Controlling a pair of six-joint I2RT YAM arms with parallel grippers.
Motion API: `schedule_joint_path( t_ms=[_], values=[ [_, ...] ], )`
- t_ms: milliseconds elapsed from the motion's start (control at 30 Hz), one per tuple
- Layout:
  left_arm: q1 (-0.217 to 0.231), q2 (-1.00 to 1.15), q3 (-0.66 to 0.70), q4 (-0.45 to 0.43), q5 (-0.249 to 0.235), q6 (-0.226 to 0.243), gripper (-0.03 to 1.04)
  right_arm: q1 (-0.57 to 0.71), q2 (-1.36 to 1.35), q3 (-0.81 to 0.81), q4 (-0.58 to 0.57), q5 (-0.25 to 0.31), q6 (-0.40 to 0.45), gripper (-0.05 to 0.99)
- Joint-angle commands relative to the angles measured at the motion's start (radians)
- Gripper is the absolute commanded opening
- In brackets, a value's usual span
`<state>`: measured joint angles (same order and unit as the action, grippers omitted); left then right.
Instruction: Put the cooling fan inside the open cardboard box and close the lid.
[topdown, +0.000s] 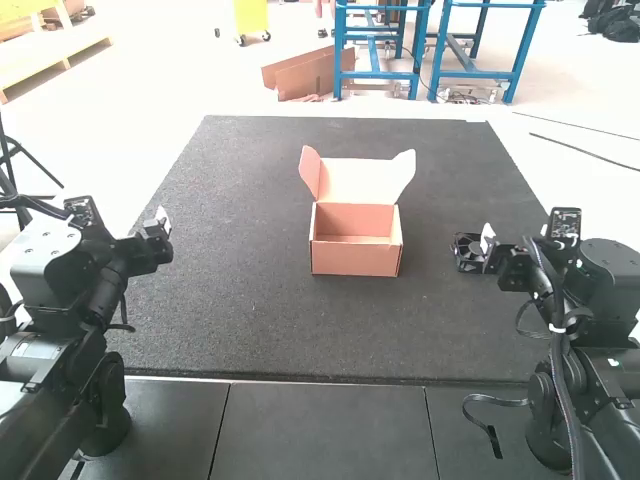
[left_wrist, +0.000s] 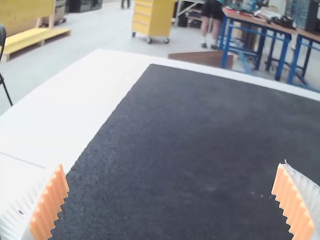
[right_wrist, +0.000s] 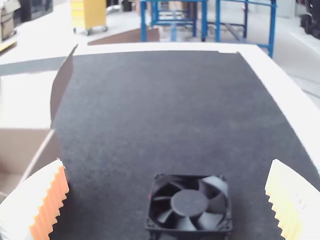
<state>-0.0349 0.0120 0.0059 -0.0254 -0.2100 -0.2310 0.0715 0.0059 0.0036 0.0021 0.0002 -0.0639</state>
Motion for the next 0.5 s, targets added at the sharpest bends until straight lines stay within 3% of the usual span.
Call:
schedule_joint_path(
  t_ms=[0, 300, 467],
  values=[
    [-0.008, -0.012, -0.007, 0.012, -0.003, 0.016, 0.97, 0.004, -0.012, -0.004, 0.007, -0.003, 0.021, 0.91],
    [-0.008, -0.012, -0.006, 0.018, -0.003, 0.028, 0.97, 0.002, -0.011, -0.004, 0.006, -0.002, 0.038, 0.91],
    [-0.008, -0.012, -0.006, 0.076, 0.0, 0.039, 0.97, 0.002, -0.011, -0.004, 0.042, 0.007, 0.059, 0.91]
  ],
)
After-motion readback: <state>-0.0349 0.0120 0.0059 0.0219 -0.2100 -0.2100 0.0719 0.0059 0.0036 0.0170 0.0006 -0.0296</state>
